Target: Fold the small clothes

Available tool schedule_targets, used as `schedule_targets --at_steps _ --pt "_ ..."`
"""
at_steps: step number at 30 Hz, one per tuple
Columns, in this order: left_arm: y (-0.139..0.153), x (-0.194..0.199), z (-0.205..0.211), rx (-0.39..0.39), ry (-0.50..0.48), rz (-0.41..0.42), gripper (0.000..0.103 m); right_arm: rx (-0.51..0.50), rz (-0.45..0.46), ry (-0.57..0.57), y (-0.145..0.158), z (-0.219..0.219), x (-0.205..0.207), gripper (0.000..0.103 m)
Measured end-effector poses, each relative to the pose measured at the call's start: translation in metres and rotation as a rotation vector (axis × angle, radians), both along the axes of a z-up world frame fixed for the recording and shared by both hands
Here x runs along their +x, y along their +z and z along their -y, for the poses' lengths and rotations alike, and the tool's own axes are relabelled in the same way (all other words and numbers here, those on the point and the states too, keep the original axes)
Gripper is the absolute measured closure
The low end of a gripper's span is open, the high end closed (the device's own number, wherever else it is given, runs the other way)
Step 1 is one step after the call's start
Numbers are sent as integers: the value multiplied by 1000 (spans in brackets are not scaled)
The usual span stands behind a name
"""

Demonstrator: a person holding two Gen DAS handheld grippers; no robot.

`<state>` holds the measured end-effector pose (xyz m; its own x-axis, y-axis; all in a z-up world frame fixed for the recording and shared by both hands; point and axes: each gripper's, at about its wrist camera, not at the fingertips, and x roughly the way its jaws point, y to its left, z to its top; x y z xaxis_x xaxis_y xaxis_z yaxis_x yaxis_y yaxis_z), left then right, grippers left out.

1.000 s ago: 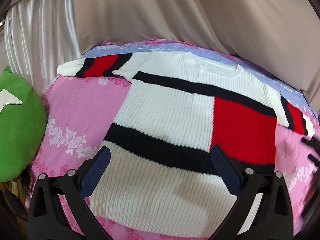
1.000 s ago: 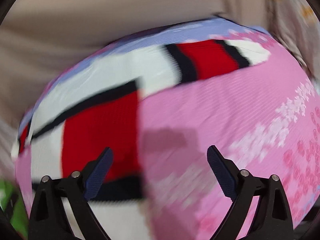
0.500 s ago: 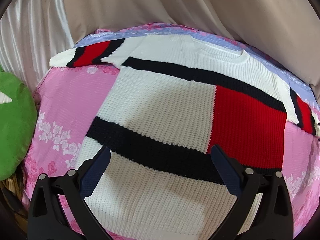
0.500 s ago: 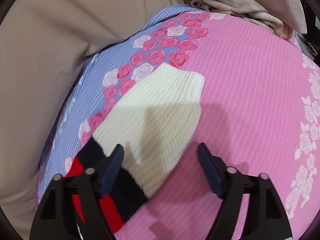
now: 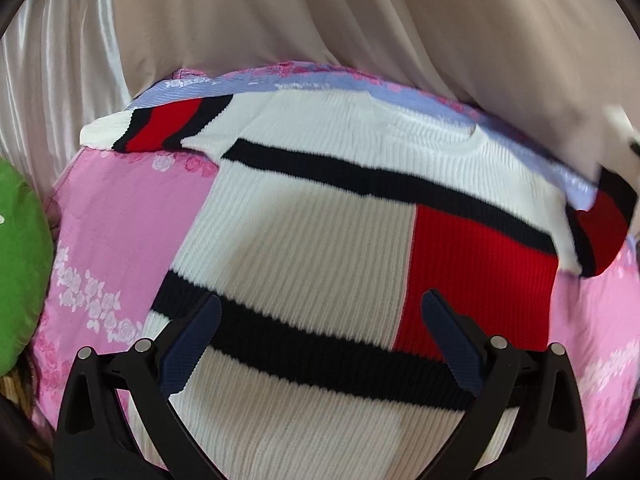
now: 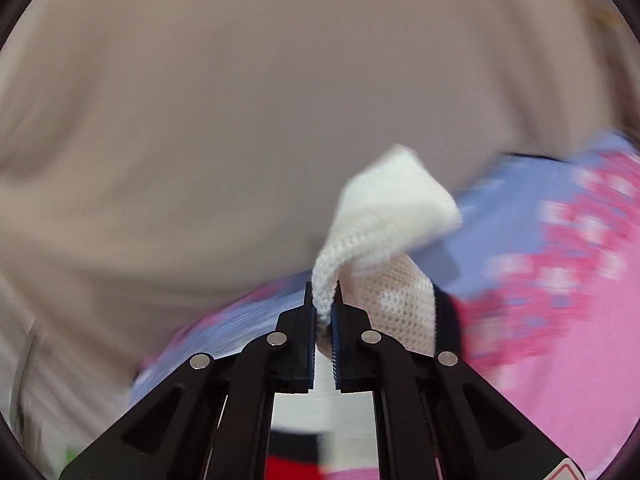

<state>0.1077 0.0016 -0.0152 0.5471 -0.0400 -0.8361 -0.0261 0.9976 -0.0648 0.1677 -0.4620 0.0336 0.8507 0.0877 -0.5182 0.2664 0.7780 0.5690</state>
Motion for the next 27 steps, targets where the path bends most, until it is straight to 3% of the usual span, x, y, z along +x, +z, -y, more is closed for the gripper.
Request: schedule_targets --at_steps 2,4,8,10,13,16,19,20,22,24,25,27 --pt "3 10 -6 -54 8 4 5 1 27 161 8 -64 27 95" --pt "5 22 -13 -133 20 4 5 21 17 309 -4 -134 56 92" --pt "0 56 -25 -288 34 -18 5 -66 -103 465 -53 -228 87 89" --pt "-6 77 -25 -336 36 -29 5 -109 -141 448 -70 -240 73 86" --pt "-21 110 -17 -402 28 -64 5 -155 -195 318 -79 -221 29 59" --pt "-49 137 0 -431 43 -161 5 -181 -294 167 -94 -177 -21 55" --pt "-81 143 7 -535 120 -289 6 -203 -409 42 -112 -137 -52 55" --pt "-89 141 8 -563 151 -310 9 -207 -428 23 -117 -129 -55 55" --pt "-90 134 13 -545 196 -266 20 -207 -444 -3 -121 -115 -63 55" --pt "-86 137 26 -560 127 -244 77 -188 -443 -10 -125 -107 -65 55" --pt "-85 139 28 -572 114 -249 89 -182 -441 -9 -127 -107 -65 55" --pt "-69 149 32 -594 82 -215 95 -175 -432 0 -131 -110 -58 55"
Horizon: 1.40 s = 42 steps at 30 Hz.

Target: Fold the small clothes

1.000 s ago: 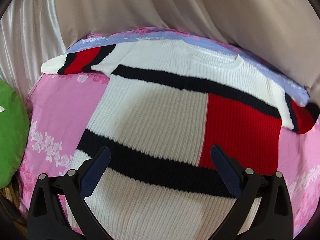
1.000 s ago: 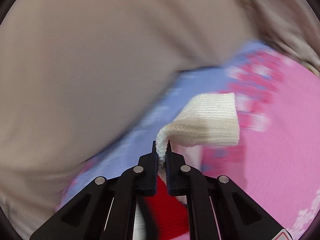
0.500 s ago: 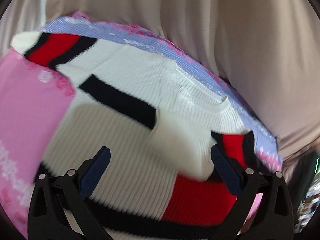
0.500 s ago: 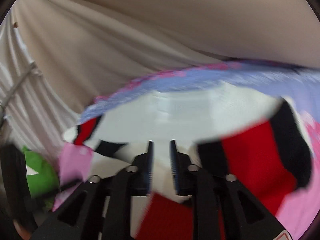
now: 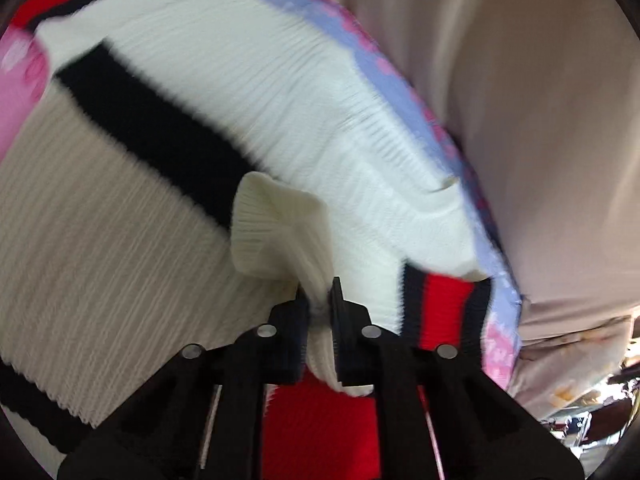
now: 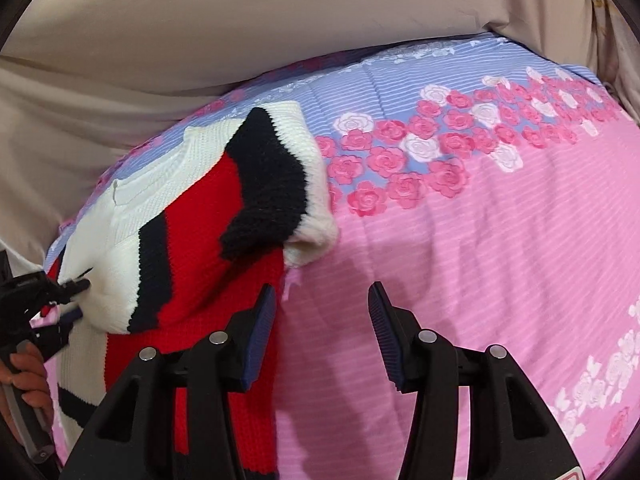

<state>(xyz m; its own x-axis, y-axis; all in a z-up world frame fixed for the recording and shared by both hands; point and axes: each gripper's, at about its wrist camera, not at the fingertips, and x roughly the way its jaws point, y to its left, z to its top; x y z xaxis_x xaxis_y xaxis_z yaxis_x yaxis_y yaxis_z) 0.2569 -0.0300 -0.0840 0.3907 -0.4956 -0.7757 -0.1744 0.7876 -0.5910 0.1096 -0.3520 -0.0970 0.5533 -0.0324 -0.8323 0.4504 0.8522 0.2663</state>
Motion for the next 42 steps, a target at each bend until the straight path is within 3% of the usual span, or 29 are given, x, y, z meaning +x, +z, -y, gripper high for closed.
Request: schedule_targets --at_steps 4,7,9,10,11,17,19,20,22,24,26,29,31,34,36,39,41,42 --pt "57 30 -8 58 -11 179 95 -23 18 43 1 -16 12 55" --pt "76 53 -18 192 -2 266 95 -33 17 45 -5 -22 26 55" --pt "62 67 -21 274 -10 253 95 -28 17 44 -14 -23 39 62" --pt "46 75 -22 310 -7 216 95 -13 11 48 -20 -22 43 82" --pt "32 79 -25 320 -2 179 95 30 3 54 -28 -21 50 86" --pt "-5 78 -34 345 13 129 95 38 145 4 12 -21 40 90" --pt "-17 80 -32 333 17 98 95 -1 46 -1 -7 -16 45 90" --pt "-17 78 -36 330 17 92 95 28 10 -27 -18 -9 45 91" --pt "-21 77 -38 343 11 94 94 67 58 -57 -9 -4 35 91" --pt "-29 77 -42 354 4 77 94 16 100 -41 3 -9 32 91" --pt "-33 74 -40 353 7 97 93 -11 -22 -5 -21 -13 44 90" --pt "-30 69 -47 356 -10 103 92 -45 -31 26 -13 -17 46 89" --pt "-31 69 -50 347 -13 105 92 -33 28 13 10 -20 34 89" --pt "-30 68 -49 359 -24 117 92 -109 108 -28 41 -30 21 89" --pt "-29 66 -48 370 -26 123 92 -78 153 -28 51 -34 28 89" --pt "-28 64 -46 378 -23 126 92 -10 85 62 26 -43 61 90" --pt "-28 64 -47 377 -25 125 92 -12 -34 95 -9 -45 78 102" --pt "-28 64 -47 376 -27 125 91 -14 -47 80 -20 -41 80 103"
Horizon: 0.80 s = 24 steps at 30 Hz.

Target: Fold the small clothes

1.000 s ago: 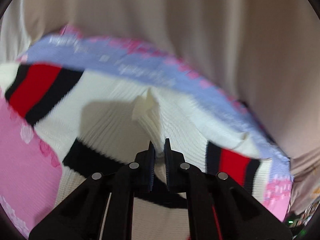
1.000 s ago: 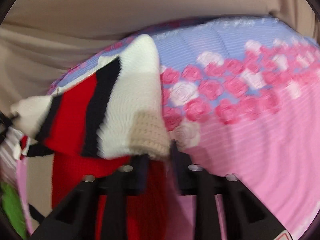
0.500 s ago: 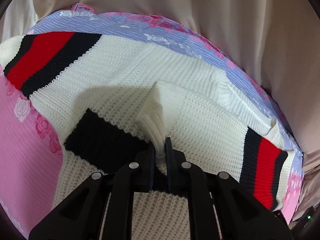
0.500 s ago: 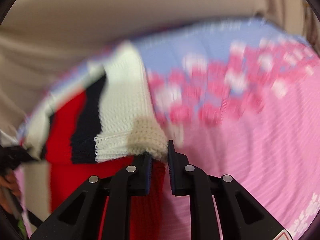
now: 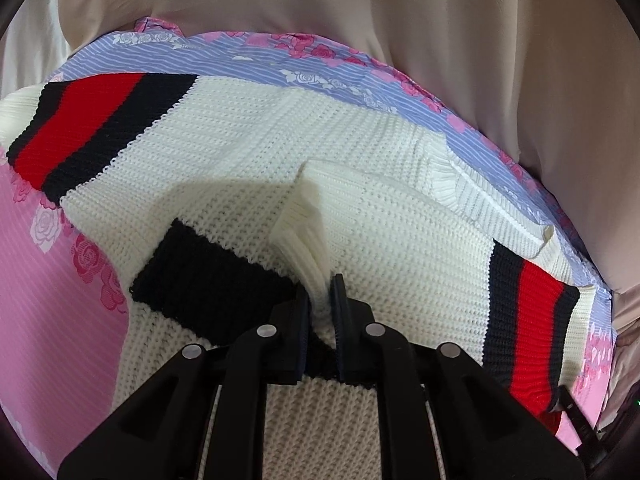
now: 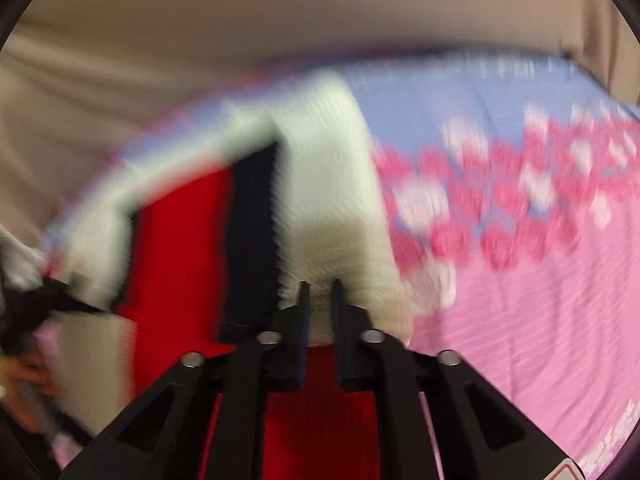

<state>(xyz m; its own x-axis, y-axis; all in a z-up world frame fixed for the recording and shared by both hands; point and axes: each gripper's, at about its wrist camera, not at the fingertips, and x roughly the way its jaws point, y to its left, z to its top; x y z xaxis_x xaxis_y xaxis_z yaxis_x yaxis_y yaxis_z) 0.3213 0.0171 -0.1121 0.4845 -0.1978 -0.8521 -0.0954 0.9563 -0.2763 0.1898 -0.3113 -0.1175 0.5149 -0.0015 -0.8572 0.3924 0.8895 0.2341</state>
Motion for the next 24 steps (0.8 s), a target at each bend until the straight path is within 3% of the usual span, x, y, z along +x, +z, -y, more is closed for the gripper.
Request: schedule_targets --at_steps 2,4,5,7,8,9,12,14,20,23,24 --pt "-1 0 -1 -5 -7 7 91 50 12 -66 14 5 -2 103" --pt "-2 -1 -2 -21 -2 19 91 81 83 -86 28 4 -8 103" --pt "-2 -2 -4 -36 3 22 89 51 74 -71 27 1 -7 103" --pt "2 -5 -11 -89 27 11 83 -24 -38 -21 1 -4 2 103" --pt "6 -7 -18 -114 48 15 75 -55 -9 -17 3 -7 1 103" --pt "15 -12 -34 -150 90 46 65 -61 -41 -9 10 -11 5 103" --pt "33 -16 -84 -194 198 104 48 -50 31 1 42 -25 -2 95" --pt "37 -9 -135 -191 300 101 41 -54 44 28 53 -38 -11 85" --pt "12 19 -294 -144 658 6 41 -36 -24 127 43 -89 -53 80" --pt "-5 22 -336 -171 761 -24 52 -12 -75 155 34 -107 -66 73" --pt "-3 24 -339 -171 761 -5 70 -2 -93 161 30 -112 -68 72"
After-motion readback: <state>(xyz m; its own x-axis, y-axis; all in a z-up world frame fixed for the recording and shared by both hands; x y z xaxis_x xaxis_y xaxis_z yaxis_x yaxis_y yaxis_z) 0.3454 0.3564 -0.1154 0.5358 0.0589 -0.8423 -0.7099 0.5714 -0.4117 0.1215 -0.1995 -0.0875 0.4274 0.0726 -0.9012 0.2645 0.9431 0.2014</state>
